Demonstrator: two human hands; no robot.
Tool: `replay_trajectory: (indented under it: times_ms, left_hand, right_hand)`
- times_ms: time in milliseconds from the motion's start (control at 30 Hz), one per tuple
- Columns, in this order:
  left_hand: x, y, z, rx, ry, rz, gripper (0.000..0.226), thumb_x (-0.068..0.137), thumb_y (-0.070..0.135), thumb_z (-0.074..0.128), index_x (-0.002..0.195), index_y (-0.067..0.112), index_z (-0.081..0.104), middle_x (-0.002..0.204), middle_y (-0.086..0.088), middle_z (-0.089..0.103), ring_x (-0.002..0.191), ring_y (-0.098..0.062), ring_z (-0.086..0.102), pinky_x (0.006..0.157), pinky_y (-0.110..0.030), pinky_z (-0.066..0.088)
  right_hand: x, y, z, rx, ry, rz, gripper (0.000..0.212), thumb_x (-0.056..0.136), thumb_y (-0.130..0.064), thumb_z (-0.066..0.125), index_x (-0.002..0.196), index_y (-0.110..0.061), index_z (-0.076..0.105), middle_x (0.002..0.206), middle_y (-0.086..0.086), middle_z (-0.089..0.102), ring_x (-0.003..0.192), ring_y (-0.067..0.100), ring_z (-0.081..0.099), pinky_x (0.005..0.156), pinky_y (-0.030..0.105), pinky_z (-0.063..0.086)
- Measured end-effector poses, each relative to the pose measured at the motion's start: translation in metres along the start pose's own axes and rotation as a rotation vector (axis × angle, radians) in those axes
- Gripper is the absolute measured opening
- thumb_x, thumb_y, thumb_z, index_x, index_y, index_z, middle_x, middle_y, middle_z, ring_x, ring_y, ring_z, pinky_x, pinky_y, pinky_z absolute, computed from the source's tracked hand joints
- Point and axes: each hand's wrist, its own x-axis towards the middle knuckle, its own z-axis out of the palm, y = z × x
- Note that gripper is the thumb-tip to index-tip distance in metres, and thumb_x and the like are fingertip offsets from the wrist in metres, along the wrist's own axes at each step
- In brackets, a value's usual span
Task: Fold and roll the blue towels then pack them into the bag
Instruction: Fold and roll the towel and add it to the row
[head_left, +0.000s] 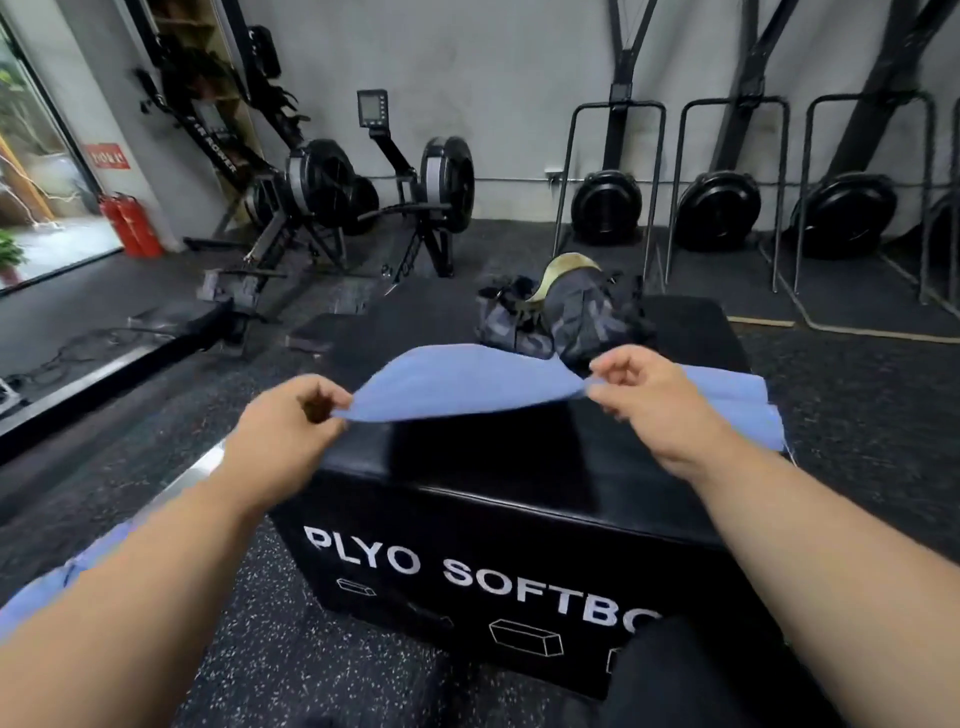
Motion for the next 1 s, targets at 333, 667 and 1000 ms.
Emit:
replay_trajectory:
  times_ms: [333, 667, 1000]
  left_hand:
    - [-0.031, -0.088, 0.074, 0.064, -0.235, -0.269, 0.019, 0.088, 0.014, 0.071, 0.093, 0.032, 0.073, 0.087, 0.022, 0.076, 0.079, -0.003, 0.07, 0.076, -0.029, 0.052]
    - [0.044, -0.108, 0.124, 0.216, -0.123, -0.269, 0.024, 0.095, 0.032, 0.071, 0.119, 0.026, 0.076, 0.103, 0.006, 0.076, 0.097, -0.02, 0.071, 0.082, -0.029, 0.046]
    - [0.051, -0.133, 0.125, 0.064, -0.104, -0.302, 0.042, 0.09, 0.029, 0.079, 0.131, 0.027, 0.072, 0.122, 0.017, 0.07, 0.098, 0.0, 0.067, 0.092, -0.021, 0.044]
  right_hand:
    - [-0.013, 0.111, 0.02, -0.209, -0.016, 0.287, 0.014, 0.093, -0.013, 0.071, 0.101, -0.024, 0.075, 0.089, 0.001, 0.072, 0.071, 0.013, 0.065, 0.063, 0.024, 0.049]
    - [0.083, 0.142, 0.098, -0.469, -0.223, 0.183, 0.042, 0.085, -0.056, 0.078, 0.121, -0.037, 0.066, 0.101, -0.009, 0.061, 0.087, 0.01, 0.064, 0.079, 0.026, 0.047]
    - [0.1, 0.155, 0.127, -0.661, -0.277, -0.03, 0.014, 0.087, -0.043, 0.08, 0.101, -0.042, 0.077, 0.096, -0.009, 0.055, 0.088, 0.006, 0.058, 0.08, 0.026, 0.048]
